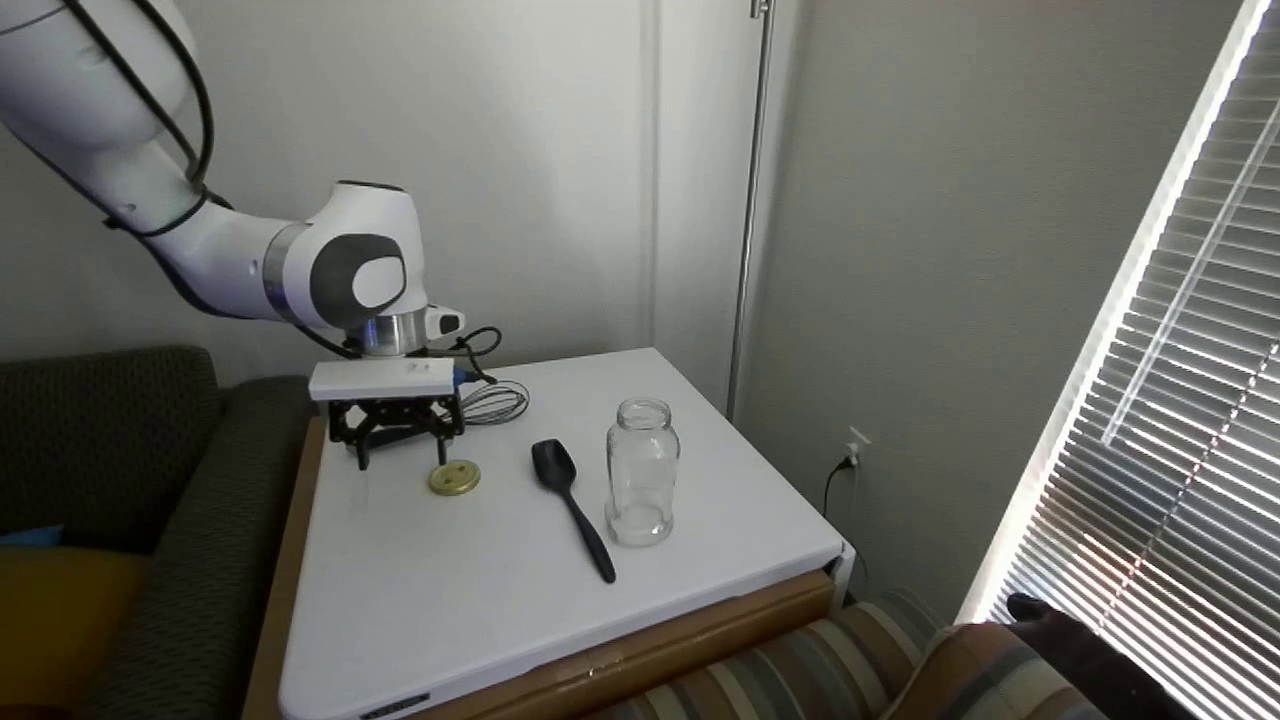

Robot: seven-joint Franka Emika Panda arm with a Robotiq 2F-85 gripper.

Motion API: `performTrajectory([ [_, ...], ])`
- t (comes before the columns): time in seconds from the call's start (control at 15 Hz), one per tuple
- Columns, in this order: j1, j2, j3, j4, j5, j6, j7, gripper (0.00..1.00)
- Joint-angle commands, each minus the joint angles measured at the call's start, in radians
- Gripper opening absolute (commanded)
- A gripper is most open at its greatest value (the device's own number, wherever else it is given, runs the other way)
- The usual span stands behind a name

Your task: Put the metal lid on the jar

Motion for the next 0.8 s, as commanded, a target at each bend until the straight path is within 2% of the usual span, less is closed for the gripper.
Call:
performTrajectory([
  [0.0, 0.015, 0.036, -0.027, 0.059, -0.043, -0.02, 0.045, 1.0],
  [0.33, 0.002, 0.047, -0.056, 0.065, -0.059, 0.008, 0.099, 1.0],
  [0.73, -0.045, 0.101, -0.016, 0.146, -0.027, -0.01, 0.045, 1.0],
])
